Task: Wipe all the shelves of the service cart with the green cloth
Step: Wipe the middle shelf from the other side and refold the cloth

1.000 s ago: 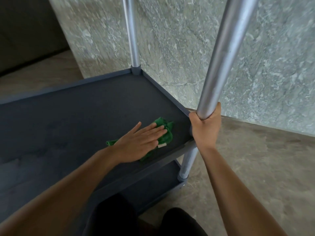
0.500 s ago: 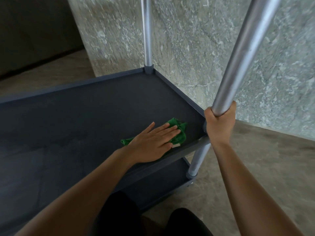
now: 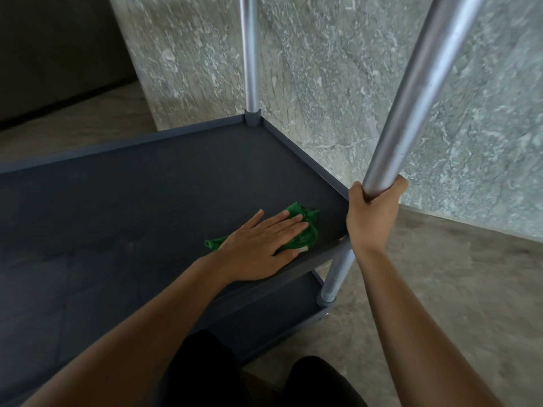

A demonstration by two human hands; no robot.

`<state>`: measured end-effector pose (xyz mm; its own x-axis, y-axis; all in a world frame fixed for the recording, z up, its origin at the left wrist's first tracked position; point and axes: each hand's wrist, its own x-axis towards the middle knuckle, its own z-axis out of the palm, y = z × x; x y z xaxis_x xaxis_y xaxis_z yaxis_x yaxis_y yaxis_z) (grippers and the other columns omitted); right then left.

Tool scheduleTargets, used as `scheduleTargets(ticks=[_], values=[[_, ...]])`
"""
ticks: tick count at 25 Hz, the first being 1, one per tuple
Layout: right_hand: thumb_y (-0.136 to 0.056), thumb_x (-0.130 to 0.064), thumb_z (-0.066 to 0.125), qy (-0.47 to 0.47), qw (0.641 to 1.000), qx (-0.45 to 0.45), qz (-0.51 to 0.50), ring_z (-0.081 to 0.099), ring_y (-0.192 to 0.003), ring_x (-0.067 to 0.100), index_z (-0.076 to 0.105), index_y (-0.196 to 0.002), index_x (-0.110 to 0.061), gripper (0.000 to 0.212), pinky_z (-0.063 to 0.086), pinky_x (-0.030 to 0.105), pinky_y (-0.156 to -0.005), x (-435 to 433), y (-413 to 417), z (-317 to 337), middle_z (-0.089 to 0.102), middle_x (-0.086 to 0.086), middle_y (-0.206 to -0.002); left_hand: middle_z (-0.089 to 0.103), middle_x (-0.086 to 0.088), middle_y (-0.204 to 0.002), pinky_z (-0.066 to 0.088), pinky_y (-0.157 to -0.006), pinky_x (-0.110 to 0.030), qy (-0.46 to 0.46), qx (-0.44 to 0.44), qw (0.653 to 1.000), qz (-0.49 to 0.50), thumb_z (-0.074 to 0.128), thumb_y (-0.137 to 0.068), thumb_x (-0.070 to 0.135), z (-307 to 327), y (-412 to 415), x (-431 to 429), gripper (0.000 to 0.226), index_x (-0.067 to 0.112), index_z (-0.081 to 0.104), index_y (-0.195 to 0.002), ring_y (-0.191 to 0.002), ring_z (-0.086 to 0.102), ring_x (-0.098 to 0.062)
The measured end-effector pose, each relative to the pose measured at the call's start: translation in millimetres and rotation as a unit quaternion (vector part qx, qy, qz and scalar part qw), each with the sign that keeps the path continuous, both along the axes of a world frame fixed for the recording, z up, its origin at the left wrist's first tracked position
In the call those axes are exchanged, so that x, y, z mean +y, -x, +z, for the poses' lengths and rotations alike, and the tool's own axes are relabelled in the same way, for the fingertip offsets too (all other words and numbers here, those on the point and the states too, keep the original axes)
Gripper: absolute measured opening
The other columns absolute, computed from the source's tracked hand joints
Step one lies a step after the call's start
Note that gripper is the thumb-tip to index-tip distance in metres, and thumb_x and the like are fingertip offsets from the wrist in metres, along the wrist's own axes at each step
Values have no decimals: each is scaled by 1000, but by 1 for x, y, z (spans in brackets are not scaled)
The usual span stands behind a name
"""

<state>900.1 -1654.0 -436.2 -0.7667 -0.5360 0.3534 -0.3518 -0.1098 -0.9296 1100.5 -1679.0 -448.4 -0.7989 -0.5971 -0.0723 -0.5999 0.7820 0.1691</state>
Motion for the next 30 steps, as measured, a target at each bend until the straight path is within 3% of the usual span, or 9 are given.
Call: scheduleTargets(ticks=[2,3,4,6,9,12,17,25,30], values=[[-85,-17,62,-4,1000,-1,-1,59,-82,10,35,-124,-15,47,46,17,-64,5,-8,5,54,0,-101,-15,28,-147,-16,-115,-30,3,-2,1000,-1,18,-98,54,0,0,-1,58,40,-5,-149,-136,-19,10],[-84,-15,63,-5,999,33,-15,56,-103,16,30,-136,-9,62,48,19,-81,8,-16,5,51,6,-120,-14,27,-148,-15,-115,-31,4,-2,1000,0,19,-98,53,-1,-1,-1,57,40,-4,-149,-137,-19,9],[-83,-13,64,-4,996,83,-29,44,-125,23,21,-143,-3,75,40,28,-101,12,-26,3,40,13,-138,-12,26,-150,-15,-116,-31,4,0,1000,0,19,-99,52,-1,-1,-1,57,39,-3,-149,-137,-18,9],[-81,-9,60,25,981,189,-26,16,-144,28,12,-147,1,83,20,43,-116,24,-54,-4,18,21,-153,-9,24,-153,-12,-117,-32,0,4,1000,0,20,-100,50,0,-1,-1,56,39,-2,-150,-139,-15,7],[-83,-6,51,-2,943,323,83,20,-144,22,26,-147,-6,68,23,45,-115,32,-84,-17,27,14,-153,-10,23,-151,-8,-119,-31,-19,15,1000,-3,20,-100,49,3,-7,3,54,41,-6,-147,-139,-14,8],[-98,-23,36,-162,908,342,181,35,-138,16,27,-148,-15,51,24,41,-115,25,-85,-21,45,4,-144,-21,26,-149,-11,-116,-27,-26,7,1000,-14,22,-101,45,7,-33,12,56,43,-11,-145,-136,-22,13],[-87,-60,-9,-307,829,396,246,18,-144,15,5,-151,-26,74,8,40,-118,14,-82,-28,30,0,-154,-28,38,-141,-22,-111,-26,-28,-35,999,0,7,-94,56,8,-77,30,49,59,-24,-132,-134,-27,14],[-79,-70,-17,-344,806,412,250,3,-147,16,-17,-147,-27,80,-3,41,-117,13,-85,-28,12,1,-159,-14,29,-150,-24,-112,-35,19,-20,996,88,2,-93,53,-2,-78,-32,53,44,-12,-143,-136,-21,11],[-81,-71,-16,-340,809,416,238,4,-146,15,-11,-149,-28,81,-5,38,-116,14,-88,-32,13,0,-159,-5,14,-160,-15,-117,-44,43,-44,972,225,10,-103,40,-2,-79,-110,52,30,-2,-152,-143,-13,-2]])
